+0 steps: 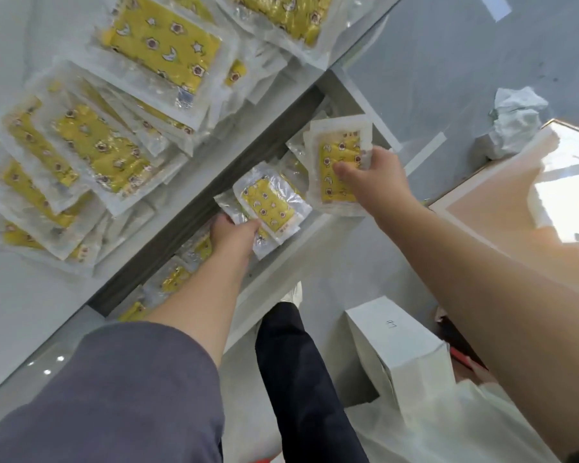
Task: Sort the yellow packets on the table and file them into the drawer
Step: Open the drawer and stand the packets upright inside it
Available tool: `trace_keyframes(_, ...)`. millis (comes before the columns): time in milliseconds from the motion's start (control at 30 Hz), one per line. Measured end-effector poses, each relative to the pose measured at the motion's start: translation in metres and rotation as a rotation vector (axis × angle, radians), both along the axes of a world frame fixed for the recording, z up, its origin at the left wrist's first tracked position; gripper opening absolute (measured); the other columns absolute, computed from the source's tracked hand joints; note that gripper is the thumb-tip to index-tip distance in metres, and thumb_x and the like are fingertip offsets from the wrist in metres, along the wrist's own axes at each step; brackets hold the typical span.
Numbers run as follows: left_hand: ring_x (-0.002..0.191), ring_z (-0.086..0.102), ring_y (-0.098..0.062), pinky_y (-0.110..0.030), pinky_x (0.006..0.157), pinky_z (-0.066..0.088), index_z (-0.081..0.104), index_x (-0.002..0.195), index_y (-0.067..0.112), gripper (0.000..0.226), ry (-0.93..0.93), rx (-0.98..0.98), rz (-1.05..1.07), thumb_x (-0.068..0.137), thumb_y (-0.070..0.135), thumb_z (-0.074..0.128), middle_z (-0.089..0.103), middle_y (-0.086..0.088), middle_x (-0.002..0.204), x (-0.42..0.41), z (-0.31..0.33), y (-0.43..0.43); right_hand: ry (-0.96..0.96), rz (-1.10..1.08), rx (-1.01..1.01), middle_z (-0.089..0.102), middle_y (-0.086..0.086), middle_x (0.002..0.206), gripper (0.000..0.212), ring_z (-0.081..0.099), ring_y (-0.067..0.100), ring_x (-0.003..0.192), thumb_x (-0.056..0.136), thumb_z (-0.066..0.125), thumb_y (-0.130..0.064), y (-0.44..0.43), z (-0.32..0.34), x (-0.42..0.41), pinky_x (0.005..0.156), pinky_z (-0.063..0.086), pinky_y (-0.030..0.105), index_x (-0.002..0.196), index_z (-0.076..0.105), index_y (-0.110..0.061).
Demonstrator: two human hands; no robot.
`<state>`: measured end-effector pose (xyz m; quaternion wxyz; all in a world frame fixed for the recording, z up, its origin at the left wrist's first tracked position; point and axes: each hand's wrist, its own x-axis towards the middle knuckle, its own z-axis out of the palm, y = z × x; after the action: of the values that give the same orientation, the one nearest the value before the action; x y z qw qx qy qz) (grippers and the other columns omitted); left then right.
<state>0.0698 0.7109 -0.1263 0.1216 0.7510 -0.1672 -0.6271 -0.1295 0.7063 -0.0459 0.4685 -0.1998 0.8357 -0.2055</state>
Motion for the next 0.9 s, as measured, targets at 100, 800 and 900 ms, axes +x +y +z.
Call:
trace_keyframes(100, 0.097, 0.067, -0.025, -0.039, 0.083, 0.056, 0.061, 0.116, 0.015, 0.039, 0.008, 0.003, -0.009, 0.082, -0.002, 0.069, 0.069, -0.006, 0.107, -0.019, -0.012, -0.004, 0.057, 0.108, 0.029, 0.068, -0.004, 0.105, 0.024, 0.067, 0.016, 0.091, 0.093, 0.064, -0.027, -0.004, -0.009, 0.004, 0.071, 0.054, 0.027, 0.115, 0.063, -0.018)
trace_keyframes(800, 0.105, 0.06, -0.033, -0.035, 0.077, 0.049, 0.047, 0.125, 0.008, 0.045, -0.436, 0.178, -0.334, 0.089, 0.03, 0.063, 0.057, -0.016, 0.127, 0.046, -0.018, 0.015, 0.166, 0.674, 0.323, 0.06, 0.001, 0.088, 0.02, 0.062, 0.022, 0.089, 0.091, 0.063, -0.029, -0.025, -0.026, 0.055, 0.098, 0.045, 0.044, 0.101, 0.055, -0.015)
trace_keyframes(900, 0.09, 0.064, -0.019, -0.037, 0.077, 0.055, 0.054, 0.112, 0.017, 0.037, -0.123, 0.015, -0.179, 0.088, 0.043, 0.065, 0.065, -0.006, 0.112, 0.054, 0.001, 0.015, -0.1, 0.561, 0.301, 0.047, 0.009, 0.145, 0.075, 0.047, 0.028, 0.132, 0.087, 0.071, -0.032, -0.024, -0.024, 0.072, 0.104, 0.041, 0.036, 0.147, 0.035, -0.006)
